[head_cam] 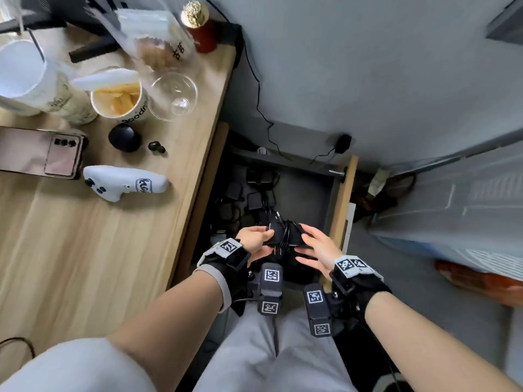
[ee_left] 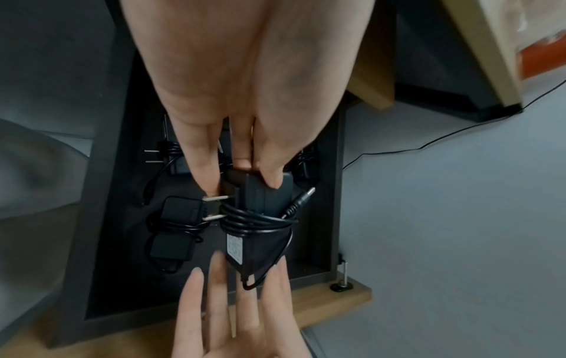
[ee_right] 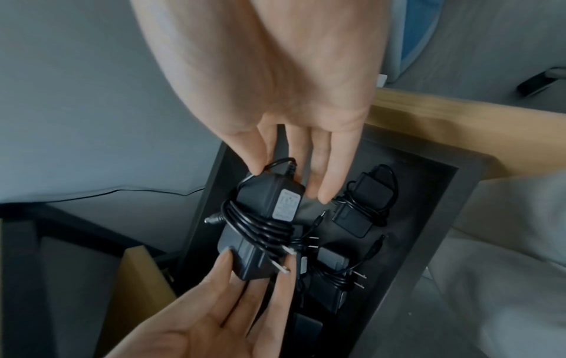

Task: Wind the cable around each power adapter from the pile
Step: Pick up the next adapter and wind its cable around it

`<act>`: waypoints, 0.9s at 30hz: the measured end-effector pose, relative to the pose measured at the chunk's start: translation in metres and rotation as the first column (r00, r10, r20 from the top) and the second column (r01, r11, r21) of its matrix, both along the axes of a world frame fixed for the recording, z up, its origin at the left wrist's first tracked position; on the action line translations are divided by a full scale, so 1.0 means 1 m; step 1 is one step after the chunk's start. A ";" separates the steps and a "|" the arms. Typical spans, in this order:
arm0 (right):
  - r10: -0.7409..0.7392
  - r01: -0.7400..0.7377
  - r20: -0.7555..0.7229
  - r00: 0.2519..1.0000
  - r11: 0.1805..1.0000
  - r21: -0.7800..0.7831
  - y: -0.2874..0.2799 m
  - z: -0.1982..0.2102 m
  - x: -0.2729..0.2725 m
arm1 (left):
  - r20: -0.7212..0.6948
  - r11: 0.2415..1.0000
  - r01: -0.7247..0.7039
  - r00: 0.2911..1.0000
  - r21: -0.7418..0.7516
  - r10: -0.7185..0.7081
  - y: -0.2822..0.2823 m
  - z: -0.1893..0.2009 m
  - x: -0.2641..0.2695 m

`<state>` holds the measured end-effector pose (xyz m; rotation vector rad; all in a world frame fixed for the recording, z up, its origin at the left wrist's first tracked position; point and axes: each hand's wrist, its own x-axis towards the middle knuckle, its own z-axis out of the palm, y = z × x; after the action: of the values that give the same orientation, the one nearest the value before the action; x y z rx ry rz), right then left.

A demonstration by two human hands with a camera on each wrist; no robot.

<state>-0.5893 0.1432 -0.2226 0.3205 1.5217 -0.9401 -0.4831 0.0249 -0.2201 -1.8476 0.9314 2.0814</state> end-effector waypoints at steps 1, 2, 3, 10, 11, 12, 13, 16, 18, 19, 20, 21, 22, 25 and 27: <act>-0.020 0.020 0.000 1.000 1.000 0.002 0.000 -0.007 0.000 | 0.003 1.000 0.014 1.000 0.002 -0.014 0.000 -0.007 -0.003; -0.040 0.040 0.007 0.999 0.999 0.006 0.000 -0.014 0.000 | 0.011 1.000 0.027 1.000 -0.003 -0.027 0.000 -0.013 -0.006; -0.058 0.058 0.012 0.998 0.998 0.015 0.000 -0.021 0.000 | 0.024 0.998 0.061 0.998 -0.010 -0.061 0.000 -0.023 -0.008; -0.207 0.207 0.007 0.978 0.978 0.023 -0.005 -0.066 0.007 | 0.035 0.982 0.170 0.984 0.085 -0.174 0.004 -0.065 -0.024; -0.229 0.229 0.006 0.973 0.973 0.025 -0.006 -0.072 0.007 | 0.031 0.979 0.191 0.981 0.072 -0.193 0.004 -0.068 -0.026; -0.245 0.245 0.004 0.969 0.969 0.025 -0.009 -0.073 0.006 | 0.027 0.977 0.203 0.978 0.062 -0.205 0.002 -0.069 -0.027; -0.252 0.252 -0.003 0.968 0.967 0.028 -0.011 -0.076 0.006 | 0.026 0.976 0.209 0.977 0.058 -0.210 0.001 -0.072 -0.027; -0.255 0.256 -0.016 0.967 0.966 0.030 -0.012 -0.089 0.007 | 0.035 0.972 0.222 0.974 0.082 -0.226 -0.002 -0.082 -0.025; -0.250 0.251 -0.032 0.968 0.968 0.030 -0.012 -0.094 0.007 | 0.019 0.971 0.223 0.974 0.092 -0.225 -0.007 -0.088 -0.022; -0.242 0.243 -0.040 0.969 0.969 0.031 -0.012 -0.096 0.007 | 0.005 0.970 0.226 0.974 0.095 -0.227 -0.008 -0.090 -0.021; -0.235 0.237 -0.044 0.971 0.971 0.032 -0.012 -0.096 0.007 | -0.004 0.968 0.231 0.973 0.100 -0.231 -0.010 -0.091 -0.020; -0.228 0.230 -0.048 0.972 0.973 0.033 -0.012 -0.096 0.007 | -0.011 0.968 0.231 0.973 0.102 -0.231 -0.010 -0.091 -0.019; -0.226 0.227 -0.051 0.973 0.973 0.031 -0.012 -0.096 0.007 | -0.020 0.968 0.226 0.974 0.106 -0.225 -0.010 -0.090 -0.018; -0.221 0.223 -0.061 0.973 0.974 0.029 -0.008 -0.093 0.008 | -0.050 0.972 0.203 0.979 0.120 -0.198 -0.008 -0.085 -0.017; -0.209 0.212 -0.077 0.975 0.977 0.035 -0.005 -0.087 0.009 | -0.052 0.980 0.170 0.985 0.105 -0.166 -0.006 -0.078 -0.017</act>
<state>-0.5808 0.1384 -0.3091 0.4908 1.5981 -1.0968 -0.5005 0.0193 -0.2976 -1.6171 0.9297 2.0345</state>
